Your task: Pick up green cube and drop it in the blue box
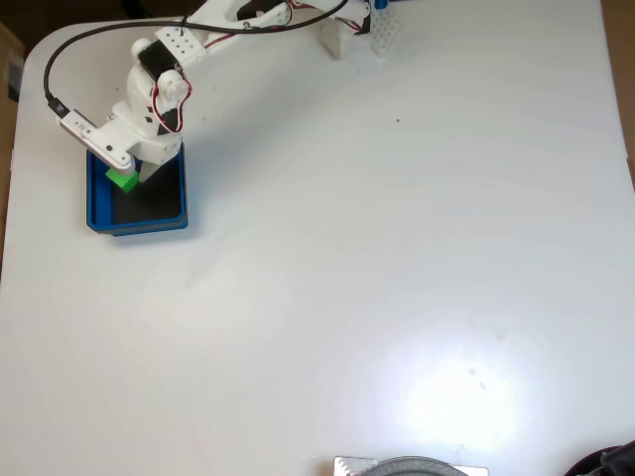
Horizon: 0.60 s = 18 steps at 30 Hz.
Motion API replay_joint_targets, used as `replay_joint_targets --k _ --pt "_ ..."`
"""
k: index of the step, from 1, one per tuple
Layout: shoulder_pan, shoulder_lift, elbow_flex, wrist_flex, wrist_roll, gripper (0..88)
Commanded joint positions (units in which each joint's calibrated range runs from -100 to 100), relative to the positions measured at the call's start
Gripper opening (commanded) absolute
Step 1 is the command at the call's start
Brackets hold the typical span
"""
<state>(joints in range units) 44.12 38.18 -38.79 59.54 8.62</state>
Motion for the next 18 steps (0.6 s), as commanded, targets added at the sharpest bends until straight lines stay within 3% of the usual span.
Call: replay_joint_targets --k 1,18 --pt "0.54 -0.89 -1.33 -1.12 -0.2 1.0" --pt "0.62 -1.22 -1.51 -1.12 -0.15 1.1"
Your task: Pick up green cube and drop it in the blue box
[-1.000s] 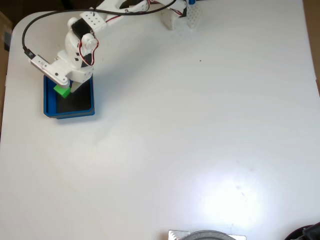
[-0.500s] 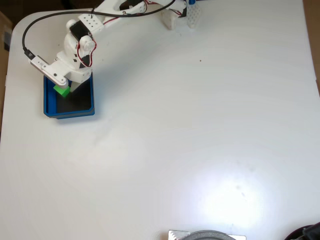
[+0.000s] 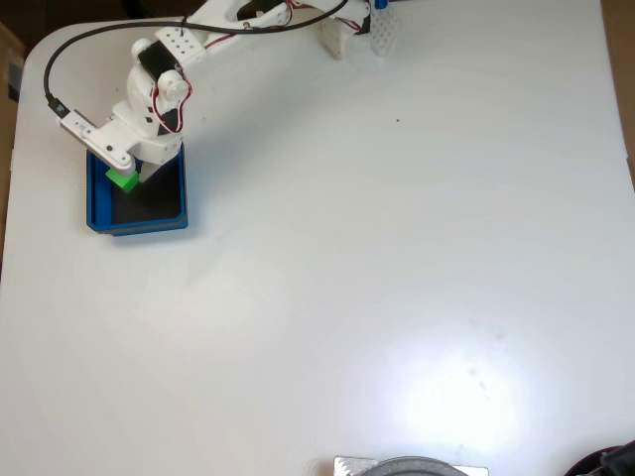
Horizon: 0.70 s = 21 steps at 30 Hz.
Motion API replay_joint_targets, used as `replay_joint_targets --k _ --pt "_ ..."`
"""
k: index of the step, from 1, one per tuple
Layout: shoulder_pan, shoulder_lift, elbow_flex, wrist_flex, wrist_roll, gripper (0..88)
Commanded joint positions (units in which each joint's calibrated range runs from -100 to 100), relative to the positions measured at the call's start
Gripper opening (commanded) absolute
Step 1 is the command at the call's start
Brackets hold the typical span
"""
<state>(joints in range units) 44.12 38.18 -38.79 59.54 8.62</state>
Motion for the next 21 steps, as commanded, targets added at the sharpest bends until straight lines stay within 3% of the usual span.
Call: replay_joint_targets --k 1,11,21 --pt "0.62 -1.22 -1.51 -1.12 -0.15 1.1" --pt "0.54 -1.22 -1.51 -1.12 -0.15 2.0" --pt "0.46 -1.14 -1.42 -1.04 -0.2 13.0"
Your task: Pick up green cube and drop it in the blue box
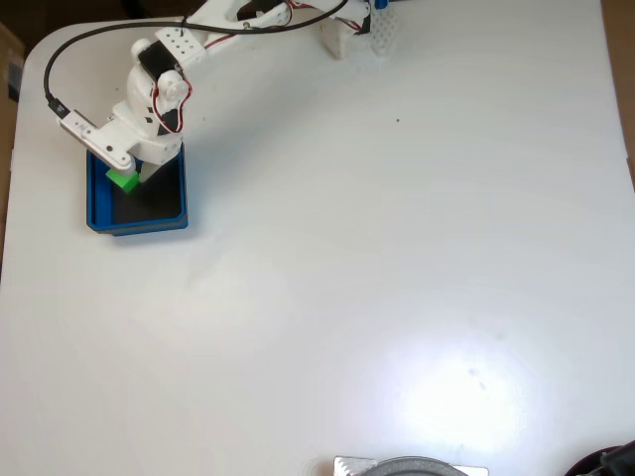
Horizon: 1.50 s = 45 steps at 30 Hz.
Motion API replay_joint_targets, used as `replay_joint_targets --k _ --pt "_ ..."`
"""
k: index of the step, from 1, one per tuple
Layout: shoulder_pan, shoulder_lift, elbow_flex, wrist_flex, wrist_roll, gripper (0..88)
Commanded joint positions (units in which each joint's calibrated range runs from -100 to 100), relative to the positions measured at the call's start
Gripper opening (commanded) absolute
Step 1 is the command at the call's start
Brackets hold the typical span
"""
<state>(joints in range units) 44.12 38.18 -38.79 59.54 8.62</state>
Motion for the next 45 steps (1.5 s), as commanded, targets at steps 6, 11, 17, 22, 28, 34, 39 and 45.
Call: replay_joint_targets --k 6,11,17,22,28,34,39,45 --pt "0.46 -1.06 -1.15 -1.04 -0.29 20.6" --pt "0.39 -0.97 -1.15 -1.12 -1.03 28.7" --pt "0.23 -1.06 -1.15 -1.12 -1.03 29.6" --pt "0.62 -1.64 -0.97 -1.12 -0.98 29.6" --pt "0.77 -4.32 -0.97 -1.04 -0.98 29.6" --pt "0.77 -10.25 -0.8 -0.96 -0.98 29.6" --pt "0.85 -17.44 3.87 -0.96 -1.03 26.9" --pt "0.77 -29.23 15.99 -0.96 -1.03 16.1"
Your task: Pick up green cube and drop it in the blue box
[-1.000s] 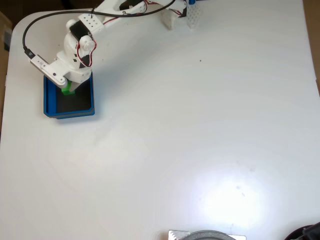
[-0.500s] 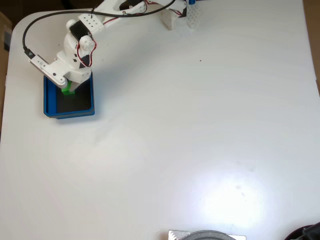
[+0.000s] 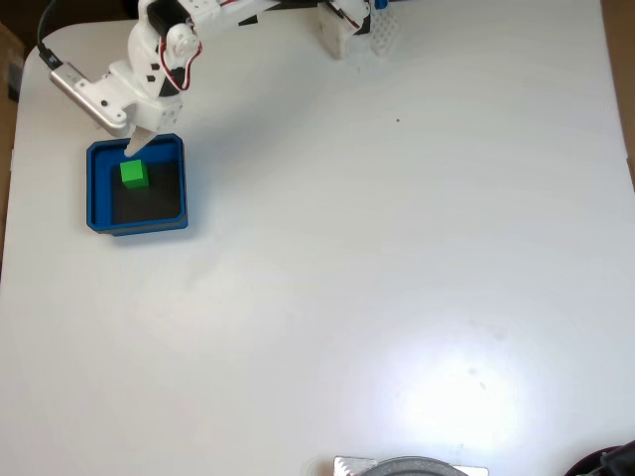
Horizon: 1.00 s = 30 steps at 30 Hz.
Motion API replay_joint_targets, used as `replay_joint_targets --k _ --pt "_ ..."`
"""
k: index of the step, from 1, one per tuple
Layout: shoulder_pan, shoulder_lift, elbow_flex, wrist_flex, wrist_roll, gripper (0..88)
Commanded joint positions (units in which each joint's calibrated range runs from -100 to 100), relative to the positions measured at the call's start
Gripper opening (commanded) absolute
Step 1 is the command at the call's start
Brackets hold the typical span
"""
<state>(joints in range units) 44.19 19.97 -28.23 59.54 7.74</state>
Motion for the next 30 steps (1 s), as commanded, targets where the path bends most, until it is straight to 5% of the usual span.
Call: replay_joint_targets --k 1,18,30 --pt "0.62 -13.36 7.86 -0.96 -0.15 14.6" --pt "0.01 -52.24 44.66 -1.04 -0.2 2.5" --pt "0.01 -76.82 66.47 -1.04 -0.24 2.0"
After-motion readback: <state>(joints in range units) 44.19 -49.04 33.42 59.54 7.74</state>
